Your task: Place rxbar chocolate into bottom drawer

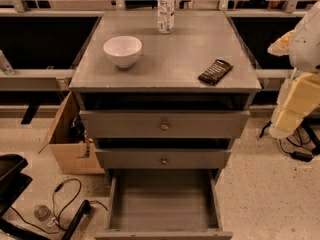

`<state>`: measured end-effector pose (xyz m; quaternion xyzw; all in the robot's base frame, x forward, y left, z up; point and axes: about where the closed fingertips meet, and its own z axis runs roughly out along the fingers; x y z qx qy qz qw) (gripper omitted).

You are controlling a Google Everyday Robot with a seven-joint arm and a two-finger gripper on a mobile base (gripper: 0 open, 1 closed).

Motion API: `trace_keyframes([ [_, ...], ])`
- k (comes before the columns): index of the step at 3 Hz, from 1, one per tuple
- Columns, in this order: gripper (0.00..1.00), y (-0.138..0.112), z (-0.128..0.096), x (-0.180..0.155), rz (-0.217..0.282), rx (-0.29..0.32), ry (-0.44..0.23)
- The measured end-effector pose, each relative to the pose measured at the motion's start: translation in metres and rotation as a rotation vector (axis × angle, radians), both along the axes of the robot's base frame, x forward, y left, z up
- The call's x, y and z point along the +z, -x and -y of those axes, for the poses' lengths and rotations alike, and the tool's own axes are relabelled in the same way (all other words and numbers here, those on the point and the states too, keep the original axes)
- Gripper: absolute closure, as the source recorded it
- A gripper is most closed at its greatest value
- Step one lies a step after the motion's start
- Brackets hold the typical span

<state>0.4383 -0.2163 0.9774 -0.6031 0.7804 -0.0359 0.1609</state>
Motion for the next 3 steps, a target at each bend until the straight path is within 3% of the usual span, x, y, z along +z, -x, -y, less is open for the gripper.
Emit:
trace_keyframes([
  [1, 0.0, 0.0, 0.0, 0.0, 0.0, 0.0, 0.0],
  [2, 0.0, -0.029, 0.005, 0.003, 0.03, -0.021, -0.026],
  [3, 0.0, -0.07, 0.015, 0.003, 0.083, -0.136, -0.137],
])
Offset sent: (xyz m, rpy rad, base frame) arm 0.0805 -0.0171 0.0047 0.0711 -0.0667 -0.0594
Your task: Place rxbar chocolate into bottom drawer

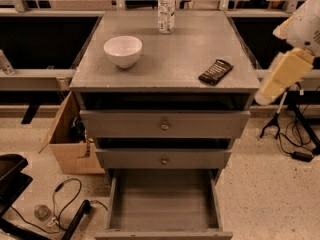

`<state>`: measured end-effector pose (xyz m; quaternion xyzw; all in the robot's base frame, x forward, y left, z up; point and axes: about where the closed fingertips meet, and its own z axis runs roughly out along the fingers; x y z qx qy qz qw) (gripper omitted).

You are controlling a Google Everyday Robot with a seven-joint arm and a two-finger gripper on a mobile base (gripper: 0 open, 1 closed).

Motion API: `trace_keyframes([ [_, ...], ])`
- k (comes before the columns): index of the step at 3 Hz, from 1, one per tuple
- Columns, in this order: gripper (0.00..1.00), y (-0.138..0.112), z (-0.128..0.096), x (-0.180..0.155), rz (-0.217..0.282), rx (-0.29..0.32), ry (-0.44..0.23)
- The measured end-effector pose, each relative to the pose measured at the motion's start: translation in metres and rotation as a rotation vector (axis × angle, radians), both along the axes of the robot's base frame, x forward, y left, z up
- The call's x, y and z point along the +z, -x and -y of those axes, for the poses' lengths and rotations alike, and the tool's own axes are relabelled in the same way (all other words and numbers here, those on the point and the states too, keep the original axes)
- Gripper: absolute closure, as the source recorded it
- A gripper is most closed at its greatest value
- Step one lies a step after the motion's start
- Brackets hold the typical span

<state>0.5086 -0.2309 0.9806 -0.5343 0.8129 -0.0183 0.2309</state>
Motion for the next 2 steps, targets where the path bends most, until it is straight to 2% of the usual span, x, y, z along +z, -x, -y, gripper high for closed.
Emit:
trace_keyframes([
  [1, 0.0, -0.041, -0.004, 0.001, 0.056, -0.16, -0.109],
  [2, 0.0, -0.084, -0.012, -0.005, 0.116, -0.306, -0.153],
])
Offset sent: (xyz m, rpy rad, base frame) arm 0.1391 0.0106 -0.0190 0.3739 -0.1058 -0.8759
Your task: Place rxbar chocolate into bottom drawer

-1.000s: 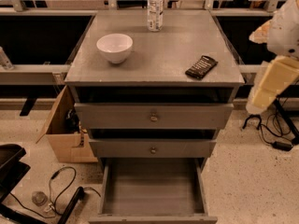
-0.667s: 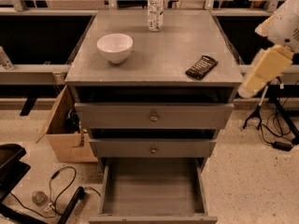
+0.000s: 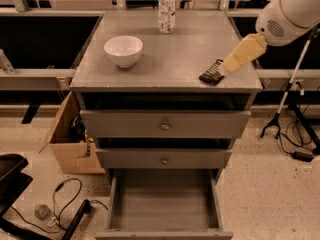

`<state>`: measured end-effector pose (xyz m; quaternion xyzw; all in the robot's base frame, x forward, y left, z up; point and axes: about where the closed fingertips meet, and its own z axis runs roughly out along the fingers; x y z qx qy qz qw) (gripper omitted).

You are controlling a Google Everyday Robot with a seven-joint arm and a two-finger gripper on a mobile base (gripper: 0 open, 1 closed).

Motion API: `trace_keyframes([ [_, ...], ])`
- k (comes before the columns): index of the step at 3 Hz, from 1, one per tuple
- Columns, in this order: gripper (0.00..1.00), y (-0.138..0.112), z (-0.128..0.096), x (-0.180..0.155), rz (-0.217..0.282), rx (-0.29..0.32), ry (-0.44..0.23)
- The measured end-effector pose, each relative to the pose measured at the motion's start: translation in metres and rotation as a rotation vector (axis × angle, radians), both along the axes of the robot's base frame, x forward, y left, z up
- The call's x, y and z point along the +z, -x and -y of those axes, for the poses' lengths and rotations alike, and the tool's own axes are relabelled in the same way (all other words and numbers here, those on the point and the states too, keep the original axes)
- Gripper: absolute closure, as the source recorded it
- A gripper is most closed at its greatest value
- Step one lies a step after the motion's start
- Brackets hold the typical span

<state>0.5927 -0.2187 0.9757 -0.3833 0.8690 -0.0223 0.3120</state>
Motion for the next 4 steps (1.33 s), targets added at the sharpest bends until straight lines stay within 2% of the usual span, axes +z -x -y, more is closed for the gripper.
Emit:
trace_keyframes([
  [1, 0.0, -0.024, 0.005, -0.014, -0.01, -0.152, 0.031],
  [2, 0.0, -0.026, 0.007, -0.012, -0.01, -0.214, 0.005],
  [3, 0.0, -0.042, 0.01, -0.019, -0.035, -0.258, -0.011],
  [4, 0.0, -0.094, 0.007, -0.041, -0.11, -0.433, -0.066],
])
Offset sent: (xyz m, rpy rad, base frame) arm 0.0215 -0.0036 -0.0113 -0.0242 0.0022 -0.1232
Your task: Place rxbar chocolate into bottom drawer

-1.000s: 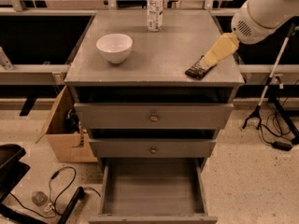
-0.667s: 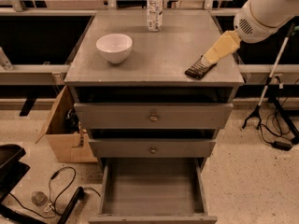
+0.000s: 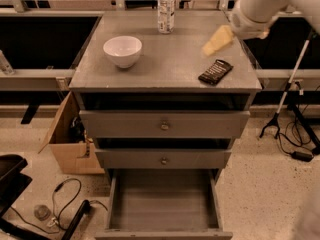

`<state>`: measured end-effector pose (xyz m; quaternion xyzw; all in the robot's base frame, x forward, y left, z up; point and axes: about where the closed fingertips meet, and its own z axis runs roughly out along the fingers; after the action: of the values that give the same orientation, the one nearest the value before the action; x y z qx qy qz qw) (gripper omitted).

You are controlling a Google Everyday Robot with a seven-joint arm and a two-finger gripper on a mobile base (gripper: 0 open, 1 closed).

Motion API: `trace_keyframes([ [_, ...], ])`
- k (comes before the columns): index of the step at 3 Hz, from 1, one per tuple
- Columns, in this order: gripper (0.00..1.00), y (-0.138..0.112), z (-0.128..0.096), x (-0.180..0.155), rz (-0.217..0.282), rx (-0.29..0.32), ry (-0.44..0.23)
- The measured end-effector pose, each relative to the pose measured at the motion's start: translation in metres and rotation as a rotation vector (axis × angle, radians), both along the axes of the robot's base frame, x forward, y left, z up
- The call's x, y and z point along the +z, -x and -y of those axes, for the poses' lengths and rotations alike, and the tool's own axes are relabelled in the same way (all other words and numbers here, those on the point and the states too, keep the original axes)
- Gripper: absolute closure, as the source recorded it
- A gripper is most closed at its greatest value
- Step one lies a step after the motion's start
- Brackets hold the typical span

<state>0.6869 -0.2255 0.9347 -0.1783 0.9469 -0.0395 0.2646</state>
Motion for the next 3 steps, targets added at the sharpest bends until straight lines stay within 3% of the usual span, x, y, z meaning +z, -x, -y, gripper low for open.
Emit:
trace_keyframes([
  [1, 0.0, -0.052, -0.01, -0.029, -0.071, -0.184, -0.032],
  [2, 0.0, -0.082, -0.022, -0.052, -0.129, -0.377, -0.044],
  [3, 0.0, -0.088, -0.028, -0.066, -0.167, -0.57, -0.066],
])
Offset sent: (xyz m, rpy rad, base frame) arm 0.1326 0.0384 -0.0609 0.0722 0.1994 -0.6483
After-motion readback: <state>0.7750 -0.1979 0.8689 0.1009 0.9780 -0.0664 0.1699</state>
